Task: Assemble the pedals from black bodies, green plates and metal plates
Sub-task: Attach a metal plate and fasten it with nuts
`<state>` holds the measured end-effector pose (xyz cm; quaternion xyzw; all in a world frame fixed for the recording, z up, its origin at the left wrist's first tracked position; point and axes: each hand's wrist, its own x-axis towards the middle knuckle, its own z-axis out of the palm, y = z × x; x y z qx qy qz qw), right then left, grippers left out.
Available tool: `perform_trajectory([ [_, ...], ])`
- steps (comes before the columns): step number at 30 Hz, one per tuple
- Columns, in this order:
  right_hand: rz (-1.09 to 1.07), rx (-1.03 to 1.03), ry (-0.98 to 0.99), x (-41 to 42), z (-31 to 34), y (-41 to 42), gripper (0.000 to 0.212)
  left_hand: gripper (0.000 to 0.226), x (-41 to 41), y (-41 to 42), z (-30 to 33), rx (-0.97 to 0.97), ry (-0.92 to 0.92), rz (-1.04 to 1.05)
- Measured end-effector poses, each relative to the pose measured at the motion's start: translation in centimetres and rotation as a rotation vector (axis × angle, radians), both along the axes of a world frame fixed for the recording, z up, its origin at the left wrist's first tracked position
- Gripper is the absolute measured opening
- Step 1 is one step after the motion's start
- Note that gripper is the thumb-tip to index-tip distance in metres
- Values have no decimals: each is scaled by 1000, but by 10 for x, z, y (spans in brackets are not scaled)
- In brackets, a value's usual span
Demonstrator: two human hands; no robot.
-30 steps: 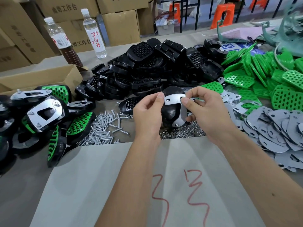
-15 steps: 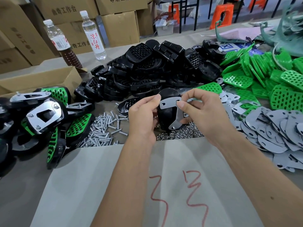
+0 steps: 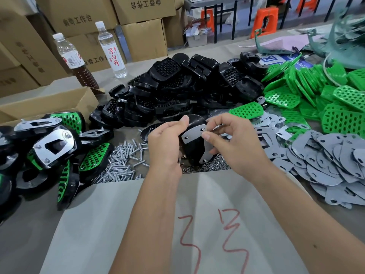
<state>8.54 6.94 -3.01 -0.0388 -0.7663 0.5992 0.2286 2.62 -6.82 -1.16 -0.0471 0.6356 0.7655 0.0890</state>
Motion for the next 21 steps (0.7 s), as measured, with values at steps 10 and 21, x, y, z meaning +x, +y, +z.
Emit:
perform_trajectory([
  [10,-19,7,-41,-2,-5,-4,17,24,5,6,0,97,-75,81],
  [21,-76,-83,-50,-2,-3,-3,28,38,10,16,-3,170,-18,79],
])
